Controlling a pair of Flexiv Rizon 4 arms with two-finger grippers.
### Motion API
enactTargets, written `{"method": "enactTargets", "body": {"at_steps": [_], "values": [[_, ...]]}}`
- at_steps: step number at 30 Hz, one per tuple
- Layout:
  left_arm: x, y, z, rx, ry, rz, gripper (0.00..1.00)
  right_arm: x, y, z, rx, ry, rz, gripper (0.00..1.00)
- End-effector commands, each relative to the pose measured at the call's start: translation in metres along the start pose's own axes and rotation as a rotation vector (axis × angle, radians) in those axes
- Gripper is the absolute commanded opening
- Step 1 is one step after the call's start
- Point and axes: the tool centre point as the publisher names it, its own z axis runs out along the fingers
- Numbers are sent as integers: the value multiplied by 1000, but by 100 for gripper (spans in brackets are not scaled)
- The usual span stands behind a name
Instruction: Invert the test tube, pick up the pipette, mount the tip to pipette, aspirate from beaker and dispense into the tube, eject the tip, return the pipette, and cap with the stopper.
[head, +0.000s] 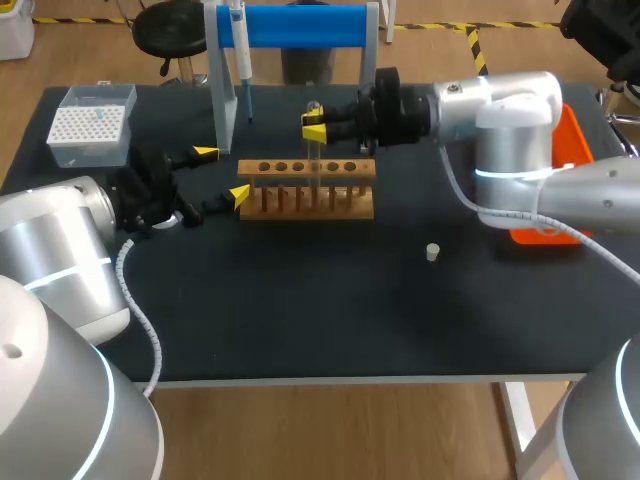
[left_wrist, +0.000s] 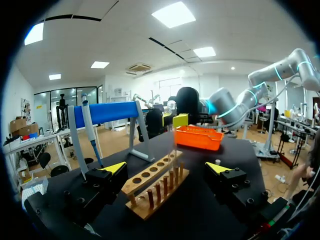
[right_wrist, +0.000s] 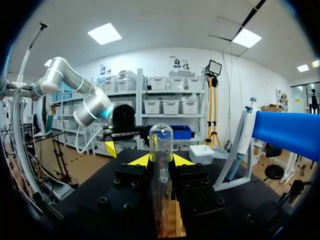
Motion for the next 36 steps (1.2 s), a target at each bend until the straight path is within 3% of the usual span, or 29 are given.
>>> {"method": "enactTargets", "body": {"at_steps": [1, 23, 36], "values": [[2, 0, 0, -1, -4, 1, 100, 4, 7, -1, 3, -13, -3, 0], [2, 0, 0, -1, -4, 1, 100, 15, 42, -16, -10, -36, -43, 0], [2, 0, 0, -1, -4, 1, 100, 41, 60, -31, -18, -52, -62, 0]]}}
